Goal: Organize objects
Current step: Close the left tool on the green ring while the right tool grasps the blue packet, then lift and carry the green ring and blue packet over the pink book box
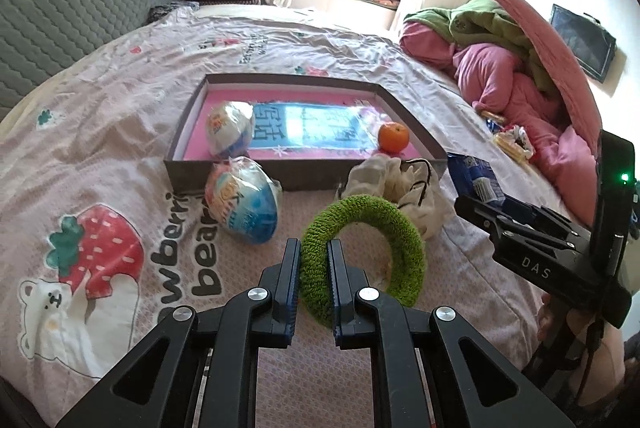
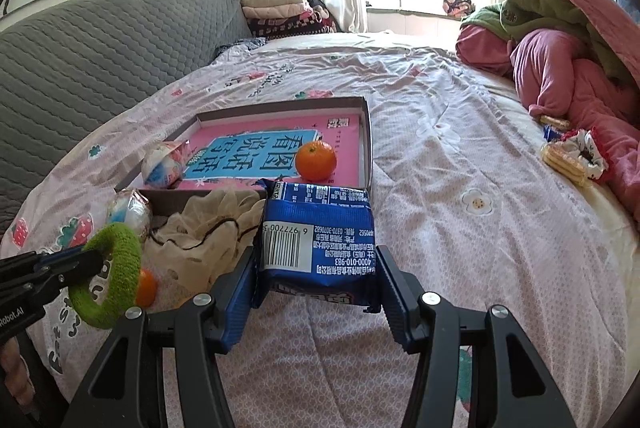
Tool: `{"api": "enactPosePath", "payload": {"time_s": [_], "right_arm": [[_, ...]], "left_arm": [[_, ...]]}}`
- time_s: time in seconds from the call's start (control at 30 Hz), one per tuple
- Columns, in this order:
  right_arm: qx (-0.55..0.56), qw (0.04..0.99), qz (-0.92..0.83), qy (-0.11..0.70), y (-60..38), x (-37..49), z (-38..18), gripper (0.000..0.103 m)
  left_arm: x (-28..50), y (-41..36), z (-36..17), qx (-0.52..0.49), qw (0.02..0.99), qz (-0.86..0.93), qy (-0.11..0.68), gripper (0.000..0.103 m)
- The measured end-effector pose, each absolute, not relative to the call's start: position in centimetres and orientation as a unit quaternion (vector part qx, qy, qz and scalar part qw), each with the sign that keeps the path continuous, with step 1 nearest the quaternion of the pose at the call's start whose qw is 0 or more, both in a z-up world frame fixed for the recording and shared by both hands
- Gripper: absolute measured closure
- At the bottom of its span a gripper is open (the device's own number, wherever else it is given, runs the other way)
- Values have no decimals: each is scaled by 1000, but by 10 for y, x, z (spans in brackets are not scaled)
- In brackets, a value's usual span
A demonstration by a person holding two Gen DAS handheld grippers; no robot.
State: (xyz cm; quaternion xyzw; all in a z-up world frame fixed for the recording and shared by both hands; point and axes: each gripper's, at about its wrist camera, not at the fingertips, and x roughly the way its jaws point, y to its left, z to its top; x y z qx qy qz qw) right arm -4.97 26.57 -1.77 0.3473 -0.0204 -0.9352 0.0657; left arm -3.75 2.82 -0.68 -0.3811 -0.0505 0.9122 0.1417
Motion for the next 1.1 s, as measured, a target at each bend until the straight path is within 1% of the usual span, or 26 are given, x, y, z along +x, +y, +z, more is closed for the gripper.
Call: {"api": "enactPosePath", "payload": {"time_s": [0.47,1.1], "right_arm": [[314,85,-945,1,252,-42,-7,46],[296,109,-949,5,244,-37,-1,46]], "left_arm": [[-36,24,-2,-365,122,922,-44,90],[-42,25,1,-355,119,926,-44,90]]}}
